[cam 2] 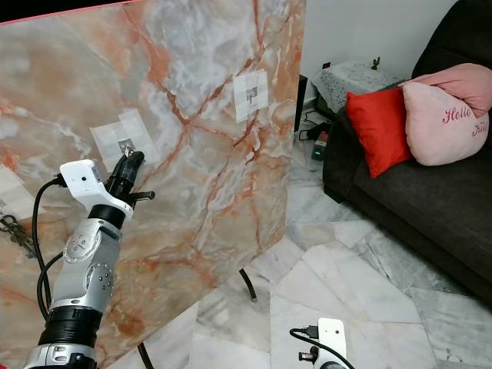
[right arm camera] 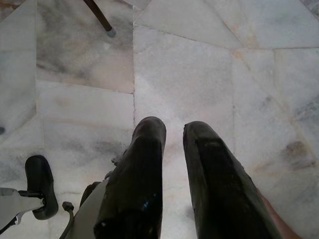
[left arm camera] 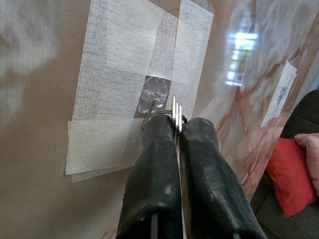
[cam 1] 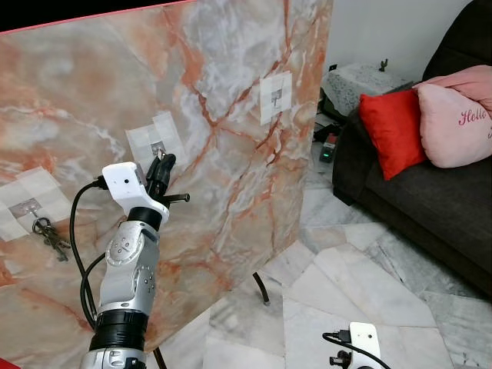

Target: Hang keys on a hook

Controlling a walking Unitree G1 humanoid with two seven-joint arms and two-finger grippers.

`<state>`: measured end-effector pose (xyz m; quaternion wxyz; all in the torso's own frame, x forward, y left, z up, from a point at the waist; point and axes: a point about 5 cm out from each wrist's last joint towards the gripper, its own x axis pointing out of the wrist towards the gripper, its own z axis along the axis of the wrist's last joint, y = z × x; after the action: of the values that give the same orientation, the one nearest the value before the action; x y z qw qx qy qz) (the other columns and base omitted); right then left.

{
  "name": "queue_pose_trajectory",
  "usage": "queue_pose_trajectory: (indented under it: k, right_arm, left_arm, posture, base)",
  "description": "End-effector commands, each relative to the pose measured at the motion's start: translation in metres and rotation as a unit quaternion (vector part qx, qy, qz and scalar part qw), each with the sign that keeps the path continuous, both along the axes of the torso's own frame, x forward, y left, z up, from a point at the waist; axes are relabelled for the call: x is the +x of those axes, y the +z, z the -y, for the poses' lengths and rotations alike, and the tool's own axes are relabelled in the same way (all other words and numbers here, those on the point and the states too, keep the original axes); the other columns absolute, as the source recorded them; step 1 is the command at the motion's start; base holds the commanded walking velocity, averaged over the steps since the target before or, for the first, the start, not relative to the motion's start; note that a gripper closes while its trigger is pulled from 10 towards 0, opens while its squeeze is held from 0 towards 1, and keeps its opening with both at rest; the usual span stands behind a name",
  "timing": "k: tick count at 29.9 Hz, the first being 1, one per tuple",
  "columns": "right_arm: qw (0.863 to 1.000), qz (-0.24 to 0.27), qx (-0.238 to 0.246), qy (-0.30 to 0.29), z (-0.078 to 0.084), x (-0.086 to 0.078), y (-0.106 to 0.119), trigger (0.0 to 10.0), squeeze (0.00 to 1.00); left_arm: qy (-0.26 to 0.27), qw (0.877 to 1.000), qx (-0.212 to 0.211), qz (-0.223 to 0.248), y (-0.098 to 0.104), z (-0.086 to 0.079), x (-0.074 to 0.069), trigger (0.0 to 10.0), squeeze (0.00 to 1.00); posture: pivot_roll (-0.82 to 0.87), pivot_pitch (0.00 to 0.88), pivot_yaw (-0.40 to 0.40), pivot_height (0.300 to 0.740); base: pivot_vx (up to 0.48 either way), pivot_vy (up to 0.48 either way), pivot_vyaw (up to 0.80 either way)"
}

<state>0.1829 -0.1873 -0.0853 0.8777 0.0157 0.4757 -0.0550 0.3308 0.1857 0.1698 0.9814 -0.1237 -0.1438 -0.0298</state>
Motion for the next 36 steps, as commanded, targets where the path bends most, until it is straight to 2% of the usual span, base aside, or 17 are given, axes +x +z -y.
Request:
queue_pose_trajectory:
  k: [1, 5, 17, 24, 34, 36]
  right_arm:
    - [1.000, 0.004, 0.000, -0.004, 0.001, 0.002, 0.001, 10.0, 0.00]
    - [1.000, 0.004, 0.000, -0.004, 0.001, 0.002, 0.001, 10.0, 0.00]
    - [1.000, 0.004, 0.000, -0.003, 0.002, 0.002, 0.001, 10.0, 0.00]
    - [1.000, 0.004, 0.000, -0.004, 0.002, 0.002, 0.001, 10.0, 0.00]
    - [1.000, 0.004, 0.001, -0.003, 0.001, 0.002, 0.001, 10.0, 0.00]
    - [1.000, 0.004, 0.001, -0.003, 0.001, 0.002, 0.001, 10.0, 0.00]
  left_arm:
    - [0.025, 0.999, -0.008, -0.024, -0.009, -0.011, -0.002, 10.0, 0.00]
    - [0.023, 0.999, -0.019, -0.030, -0.014, -0.012, -0.008, 10.0, 0.00]
    - [0.027, 0.998, -0.034, -0.042, -0.020, -0.014, -0.013, 10.0, 0.00]
    - [0.021, 0.998, -0.020, -0.059, -0.024, -0.010, -0.013, 10.0, 0.00]
    - [0.008, 0.997, -0.024, -0.077, -0.029, -0.008, -0.014, 10.0, 0.00]
    - [0.006, 0.996, -0.015, -0.093, -0.034, -0.007, -0.014, 10.0, 0.00]
  posture:
    - [-0.05, 0.000, -0.037, 0.740]
    - [-0.05, 0.000, -0.036, 0.740]
    - [-0.04, 0.000, -0.038, 0.740]
    - [-0.04, 0.000, -0.038, 0.740]
    - [-0.04, 0.000, -0.037, 0.740]
    - [-0.04, 0.000, -0.037, 0.740]
  base:
    - [0.000, 0.000, 0.00]
    - [0.000, 0.000, 0.00]
    - [0.000, 0.000, 0.00]
    - [0.000, 0.000, 0.00]
    - [0.000, 0.000, 0.00]
    - [0.000, 0.000, 0.00]
